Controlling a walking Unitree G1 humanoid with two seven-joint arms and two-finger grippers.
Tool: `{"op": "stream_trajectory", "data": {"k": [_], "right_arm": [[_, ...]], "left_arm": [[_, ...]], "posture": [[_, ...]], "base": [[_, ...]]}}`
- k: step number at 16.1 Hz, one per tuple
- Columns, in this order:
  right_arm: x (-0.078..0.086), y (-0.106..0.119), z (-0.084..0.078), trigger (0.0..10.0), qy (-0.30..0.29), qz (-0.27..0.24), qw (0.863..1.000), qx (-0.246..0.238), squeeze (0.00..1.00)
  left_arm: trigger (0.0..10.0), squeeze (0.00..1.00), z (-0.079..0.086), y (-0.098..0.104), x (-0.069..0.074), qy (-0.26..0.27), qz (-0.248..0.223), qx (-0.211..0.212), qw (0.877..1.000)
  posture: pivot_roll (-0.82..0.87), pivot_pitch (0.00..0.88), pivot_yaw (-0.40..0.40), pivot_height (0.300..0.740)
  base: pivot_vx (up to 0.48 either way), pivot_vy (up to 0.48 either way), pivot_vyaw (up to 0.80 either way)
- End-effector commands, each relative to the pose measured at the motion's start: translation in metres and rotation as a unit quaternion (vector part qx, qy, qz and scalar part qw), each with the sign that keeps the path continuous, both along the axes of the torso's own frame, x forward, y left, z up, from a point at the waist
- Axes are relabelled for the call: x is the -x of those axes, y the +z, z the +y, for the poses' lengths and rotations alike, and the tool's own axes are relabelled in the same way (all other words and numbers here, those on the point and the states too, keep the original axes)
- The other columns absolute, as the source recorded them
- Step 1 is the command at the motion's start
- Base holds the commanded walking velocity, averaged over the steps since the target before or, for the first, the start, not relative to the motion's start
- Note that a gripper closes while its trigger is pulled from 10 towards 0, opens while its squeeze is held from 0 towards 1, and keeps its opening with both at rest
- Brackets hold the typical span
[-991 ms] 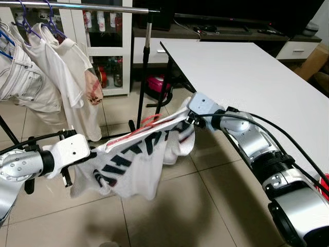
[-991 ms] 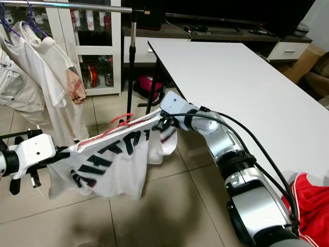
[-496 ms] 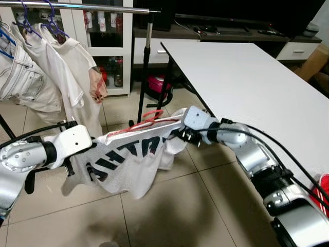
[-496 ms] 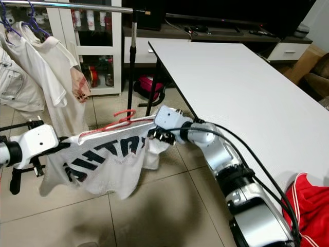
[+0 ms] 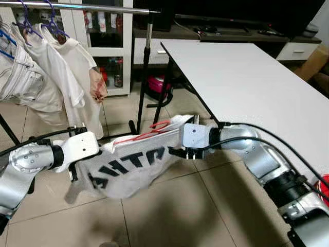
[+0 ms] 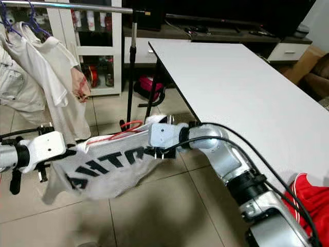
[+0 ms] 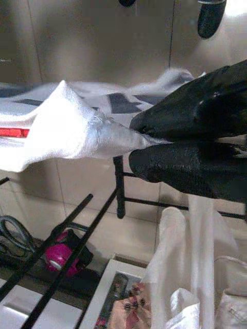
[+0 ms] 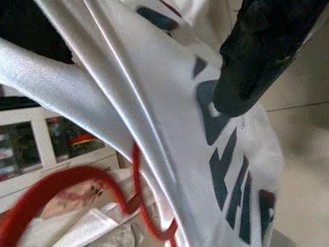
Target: Hang hanger
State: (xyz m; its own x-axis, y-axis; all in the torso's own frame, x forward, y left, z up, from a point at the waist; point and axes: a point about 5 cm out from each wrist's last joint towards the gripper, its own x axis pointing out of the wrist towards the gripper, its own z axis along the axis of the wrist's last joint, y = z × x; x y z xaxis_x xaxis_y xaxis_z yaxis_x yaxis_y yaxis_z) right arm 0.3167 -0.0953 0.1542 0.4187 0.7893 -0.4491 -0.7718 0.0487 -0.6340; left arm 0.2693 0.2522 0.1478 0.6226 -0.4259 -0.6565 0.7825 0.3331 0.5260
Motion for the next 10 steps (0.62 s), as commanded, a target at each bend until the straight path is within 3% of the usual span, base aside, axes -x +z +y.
{"op": "stream_trajectory", "data": {"k": [1,3,4,5,7,10], "right_arm": [[-0.002,0.008,-0.005,10.0,0.0,-0.012,1.0,0.008,0.0],[-0.005,0.005,-0.017,10.0,-0.033,0.016,0.999,0.028,0.0],[-0.014,-0.002,-0.028,10.0,-0.08,0.008,0.995,0.063,0.63],[-0.021,-0.003,-0.033,10.0,-0.113,0.005,0.992,0.063,1.0],[-0.023,0.001,-0.03,10.0,-0.122,0.021,0.992,0.035,1.0],[-0.012,-0.003,-0.027,10.0,-0.074,0.031,0.994,0.067,1.0]], "left_arm": [[0.0,0.0,-0.001,0.001,-0.003,0.003,-0.002,-0.001,1.0],[0.0,0.0,0.002,0.002,-0.002,0.009,0.0,0.003,1.0],[0.0,0.0,0.001,0.004,-0.002,0.005,-0.002,0.013,1.0],[0.0,0.0,-0.001,0.006,-0.003,0.002,-0.007,0.026,1.0],[0.0,0.0,-0.004,0.009,-0.004,0.004,-0.017,0.043,0.999],[0.0,0.0,-0.003,0.011,-0.006,0.013,-0.023,0.049,0.998]], "posture": [[0.06,0.0,-0.16,0.74],[0.06,0.0,-0.16,0.74],[0.06,0.0,-0.161,0.74],[0.06,0.0,-0.161,0.74],[0.06,0.0,-0.161,0.74],[0.05,0.0,-0.164,0.74]], "base": [[0.0,0.0,0.0],[0.0,0.0,0.0],[0.0,0.0,0.0],[0.0,0.0,0.0],[0.0,0.0,0.0],[0.0,0.0,0.0]]}}
